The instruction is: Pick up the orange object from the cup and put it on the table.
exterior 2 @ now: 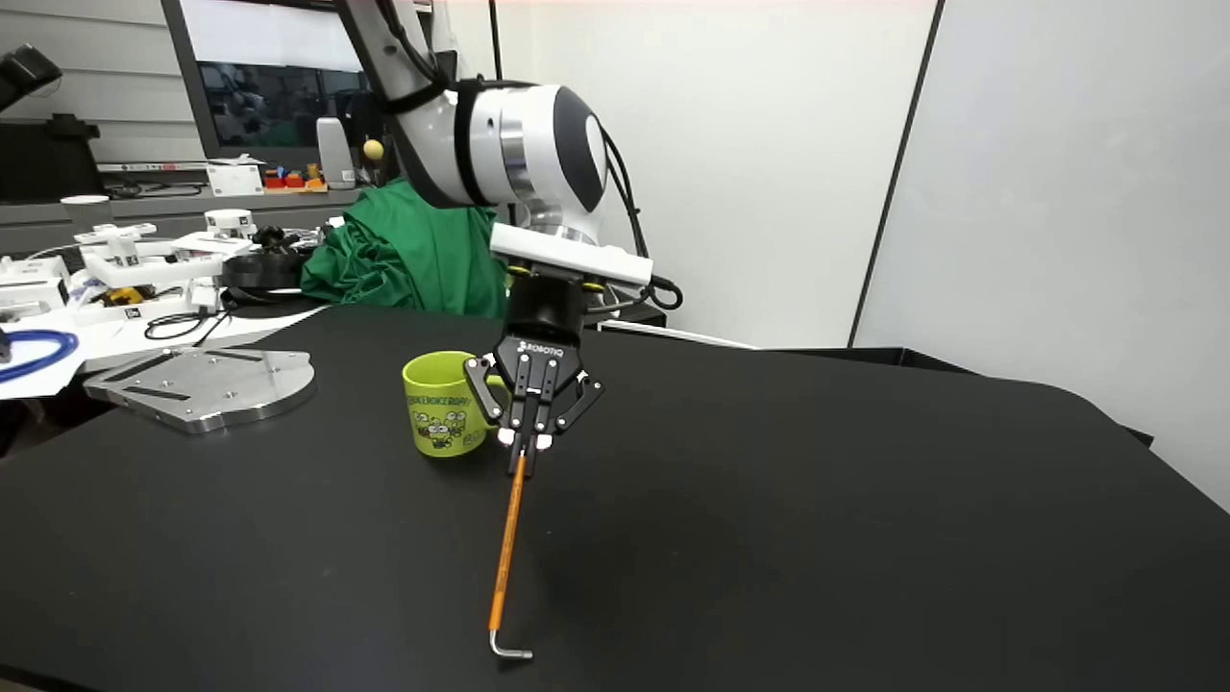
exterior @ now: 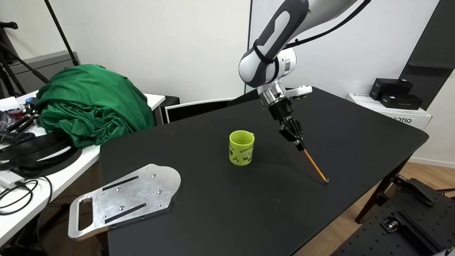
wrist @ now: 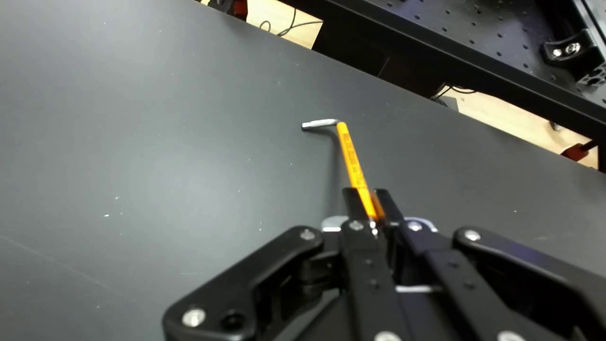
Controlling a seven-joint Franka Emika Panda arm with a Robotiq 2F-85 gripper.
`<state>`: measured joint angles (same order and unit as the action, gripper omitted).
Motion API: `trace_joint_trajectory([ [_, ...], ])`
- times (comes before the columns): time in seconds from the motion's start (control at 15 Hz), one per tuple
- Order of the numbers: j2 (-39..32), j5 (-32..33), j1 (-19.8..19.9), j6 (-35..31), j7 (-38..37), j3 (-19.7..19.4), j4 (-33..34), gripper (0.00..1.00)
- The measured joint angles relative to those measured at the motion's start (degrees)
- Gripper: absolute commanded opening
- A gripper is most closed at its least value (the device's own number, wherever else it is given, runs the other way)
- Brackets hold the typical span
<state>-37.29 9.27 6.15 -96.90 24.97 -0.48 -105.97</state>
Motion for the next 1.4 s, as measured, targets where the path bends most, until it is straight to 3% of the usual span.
trace_joint_trajectory([
  [1.0, -3.03, 7.36, -3.13, -6.87, -6.61, -0.02, -0.89, 0.02],
  [1.4, -2.98, 8.79, -4.09, -15.93, -9.42, -0.04, -2.94, 0.02],
])
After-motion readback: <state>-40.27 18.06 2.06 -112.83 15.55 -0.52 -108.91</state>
